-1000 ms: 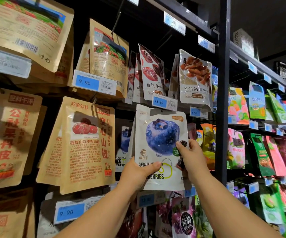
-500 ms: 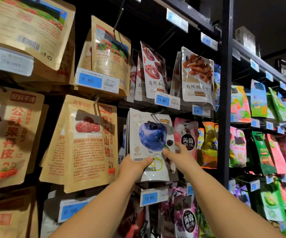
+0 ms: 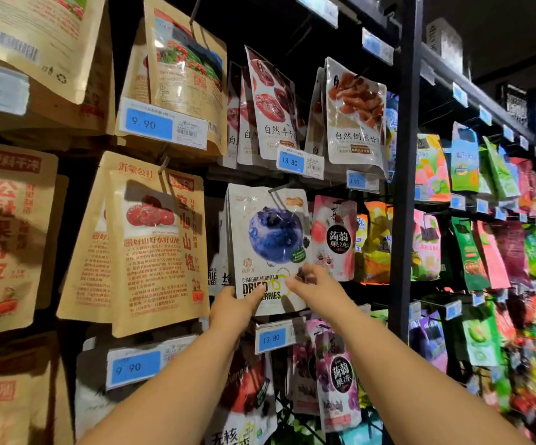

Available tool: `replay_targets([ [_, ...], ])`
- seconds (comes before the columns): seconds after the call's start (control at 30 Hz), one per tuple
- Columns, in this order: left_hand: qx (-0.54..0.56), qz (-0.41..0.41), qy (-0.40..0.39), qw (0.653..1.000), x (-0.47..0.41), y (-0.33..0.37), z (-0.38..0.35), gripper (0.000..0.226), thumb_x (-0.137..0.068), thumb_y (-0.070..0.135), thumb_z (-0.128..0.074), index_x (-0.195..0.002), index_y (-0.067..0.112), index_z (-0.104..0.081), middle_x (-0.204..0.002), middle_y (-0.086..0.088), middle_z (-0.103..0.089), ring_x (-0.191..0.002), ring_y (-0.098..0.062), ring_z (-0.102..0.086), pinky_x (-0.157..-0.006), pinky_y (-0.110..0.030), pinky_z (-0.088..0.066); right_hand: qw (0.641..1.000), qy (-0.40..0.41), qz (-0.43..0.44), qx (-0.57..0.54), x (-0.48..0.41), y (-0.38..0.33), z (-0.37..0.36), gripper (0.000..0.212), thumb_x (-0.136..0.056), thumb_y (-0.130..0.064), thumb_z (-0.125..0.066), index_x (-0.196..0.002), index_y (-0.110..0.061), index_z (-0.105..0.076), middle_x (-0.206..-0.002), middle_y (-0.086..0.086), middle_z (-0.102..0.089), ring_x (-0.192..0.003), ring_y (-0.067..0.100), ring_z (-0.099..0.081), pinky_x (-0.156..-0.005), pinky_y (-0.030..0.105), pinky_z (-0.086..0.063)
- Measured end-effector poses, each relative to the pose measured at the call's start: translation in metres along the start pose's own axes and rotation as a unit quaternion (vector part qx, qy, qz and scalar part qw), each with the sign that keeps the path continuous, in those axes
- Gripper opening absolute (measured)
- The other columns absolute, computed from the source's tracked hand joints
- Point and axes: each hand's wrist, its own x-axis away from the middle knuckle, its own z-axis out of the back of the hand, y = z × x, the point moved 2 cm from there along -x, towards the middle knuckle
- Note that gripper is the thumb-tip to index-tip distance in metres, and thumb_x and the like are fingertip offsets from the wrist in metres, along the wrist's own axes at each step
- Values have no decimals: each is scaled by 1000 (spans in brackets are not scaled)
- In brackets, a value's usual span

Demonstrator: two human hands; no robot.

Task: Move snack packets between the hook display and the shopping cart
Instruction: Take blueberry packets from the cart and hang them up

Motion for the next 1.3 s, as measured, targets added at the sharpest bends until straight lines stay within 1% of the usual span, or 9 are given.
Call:
replay_targets([
  [0.17, 3, 1, -4, 1000, 17, -12, -1, 39, -86, 34, -69, -110, 9, -51, -109, -4, -65, -96, -21, -61, -77, -28, -42, 999, 21, -2, 47, 13, 7, -4, 60, -88, -49, -64, -137, -19, -46, -139, 6, -48, -119, 20, -52, -97, 35, -46],
  [0.37, 24, -8, 32, 999, 63, -34, 8, 51, -96, 36, -52, -133, 2, -42, -127, -13, -55, -114, -28, -54, -86, -26, -35, 998, 32, -11, 50, 41, 25, -9, 55, -89, -48, -63, -134, -20, -48, -138, 5, -48, -118, 21, -52, -98, 39, -45],
  [0.5, 41, 1, 25, 999, 98, -65, -3, 34, -98, 33, -47, -119, 8, -39, -94, -4, -54, -87, -24, -53, -71, -29, -36, 998, 41, -35, 25, 74, 47, -11, 51, -92, -42, -62, -133, -16, -50, -126, 1, -52, -104, 16, -52, -84, 30, -43],
  [0.6, 10, -5, 3, 1000, 128, -94, -27, 25, -97, 29, -52, -104, 9, -39, -82, -3, -50, -75, -23, -49, -62, -30, -31, 996, 41, -69, 27, 104, 76, -10, 46, -92, -42, -62, -129, -15, -53, -123, 1, -53, -110, 18, -53, -92, 34, -45],
  [0.8, -98, 0, -198, 975, 205, -153, -106, 30, -96, 34, -52, -83, 8, -43, -65, 5, -42, -63, -17, -45, -62, -27, -30, 983, 35, -177, 38, 186, 154, 3, 45, -93, -38, -61, -129, -12, -52, -121, 1, -53, -100, 15, -51, -89, 32, -44],
  [0.97, -144, -10, -427, 893, 312, -204, -154, 20, -99, 29, -45, -89, 13, -39, -68, 4, -42, -57, -7, -39, -56, -26, -33, 945, 53, -314, 75, 299, 245, 39, 27, -93, -32, -63, -107, -10, -55, -89, -1, -54, -89, 21, -54, -65, 19, -41],
  [1.07, -228, 5, -541, 810, 372, -239, -173, 24, -99, 40, -42, -93, 17, -40, -75, 3, -48, -69, -17, -51, -60, -31, -33, 898, 70, -426, 81, 385, 299, 66, 36, -92, -38, -63, -116, -12, -56, -107, 1, -58, -102, 23, -58, -82, 31, -48],
  [1.17, -286, -20, -608, 740, 416, -271, -188, 23, -95, 45, -48, -85, 25, -43, -75, 2, -52, -75, -17, -51, -73, -29, -42, 851, 88, -509, 95, 464, 330, 94, 30, -93, -38, -61, -111, -14, -56, -107, 4, -59, -97, 20, -56, -81, 31, -45],
  [1.3, -429, -178, -650, 602, 445, -286, -198, 22, -101, 31, -35, -117, 25, -49, -121, -9, -51, -107, -32, -56, -83, -44, -46, 789, 85, -592, 141, 541, 357, 128, 37, -95, -40, -57, -124, -17, -53, -115, 6, -59, -101, 24, -57, -84, 31, -44],
])
